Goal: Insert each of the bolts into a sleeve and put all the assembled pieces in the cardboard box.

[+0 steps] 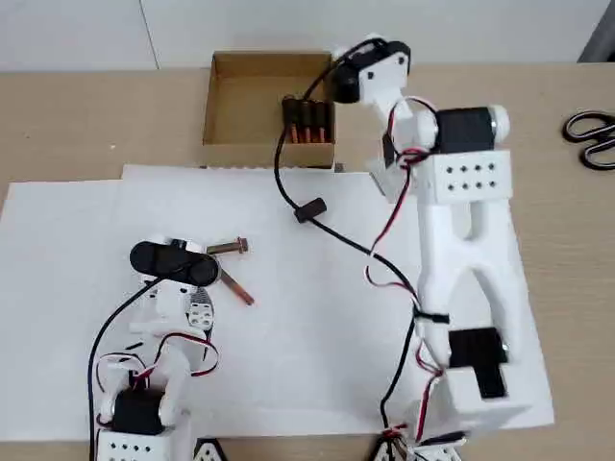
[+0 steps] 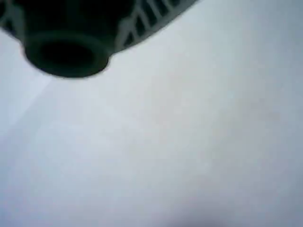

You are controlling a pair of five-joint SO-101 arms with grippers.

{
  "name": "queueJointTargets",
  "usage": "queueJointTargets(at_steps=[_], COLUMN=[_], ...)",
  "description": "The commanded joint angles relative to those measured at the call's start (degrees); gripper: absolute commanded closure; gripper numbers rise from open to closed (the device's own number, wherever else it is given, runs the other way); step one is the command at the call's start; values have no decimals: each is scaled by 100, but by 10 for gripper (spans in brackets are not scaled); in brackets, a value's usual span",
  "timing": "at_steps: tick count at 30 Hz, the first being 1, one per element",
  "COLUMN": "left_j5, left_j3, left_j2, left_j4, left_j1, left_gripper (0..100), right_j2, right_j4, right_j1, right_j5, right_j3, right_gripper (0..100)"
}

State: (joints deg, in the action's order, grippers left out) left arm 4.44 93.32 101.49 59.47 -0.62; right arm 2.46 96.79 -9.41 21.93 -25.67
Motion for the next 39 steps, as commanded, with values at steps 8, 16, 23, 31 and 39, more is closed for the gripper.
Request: queueJointTargets(at_steps=[8,16,23,31,39], left_j5=[738,703,1143,2057,3130], left_j3=[-1516,-3679,-5490,-6501,-8110], left_j2=[-105,-2171,-4774,-7490,-9503], left_j4=[475,1371,1925,2198,2207], left_j1=[290,273,273,308,299], left_gripper=[989,989,992,990,917], right_j2=[-1534,-2149,-2844,-3609,-3881], right_j4=[-66,-224,-611,-875,-1068], right_j1=[848,1112,1121,1182,1596], right_j5=[-176,-44,-202,-220,-202], right_j3=[2066,3156,4053,5266,5732], right_gripper=[995,992,991,991,992])
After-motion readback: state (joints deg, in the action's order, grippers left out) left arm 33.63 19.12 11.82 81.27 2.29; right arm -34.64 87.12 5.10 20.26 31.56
